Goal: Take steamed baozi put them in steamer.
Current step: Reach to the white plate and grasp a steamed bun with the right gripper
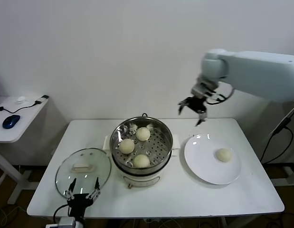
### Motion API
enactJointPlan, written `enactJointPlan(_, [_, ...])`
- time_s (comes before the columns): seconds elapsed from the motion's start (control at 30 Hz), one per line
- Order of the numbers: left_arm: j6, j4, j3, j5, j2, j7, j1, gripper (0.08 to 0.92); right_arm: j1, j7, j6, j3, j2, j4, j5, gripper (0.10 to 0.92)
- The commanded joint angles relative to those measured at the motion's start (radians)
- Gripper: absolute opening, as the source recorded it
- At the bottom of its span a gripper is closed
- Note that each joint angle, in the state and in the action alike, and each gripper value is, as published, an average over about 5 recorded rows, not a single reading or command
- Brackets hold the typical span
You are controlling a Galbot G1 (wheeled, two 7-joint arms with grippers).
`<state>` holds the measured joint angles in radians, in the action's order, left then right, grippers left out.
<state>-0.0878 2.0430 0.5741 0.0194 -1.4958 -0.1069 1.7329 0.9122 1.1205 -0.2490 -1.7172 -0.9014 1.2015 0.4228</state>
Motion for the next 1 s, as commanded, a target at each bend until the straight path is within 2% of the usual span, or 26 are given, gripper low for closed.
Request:
enactJointPlan(0.03, [-0.001,-0.001,0.000,0.001,0.003,0.000,-0.003,0.823,-0.342,-0.046,0.278,0.141,0.323,-0.108,-0.063,0.823])
enactJointPlan(0.17, [-0.002,-0.004,0.002,-0.002,-0.002,0.001,0.000,0.823,-0.520,-0.062,0.286,0.284,0.285,-0.204,-0.148,0.823])
enactJointPlan(0.4, [-0.005,-0.004,0.003,-0.019,-0.010,0.005,0.010,0.823,-0.654,-0.066,0.266,0.394,0.186,-0.347,-0.225,0.823])
enactJointPlan(1.0, [0.014,-0.021,0.004,-0.019,-0.014,-0.002,0.025,0.823,-0.767,-0.124,0.262,0.537,0.048,-0.496,-0.264,0.823])
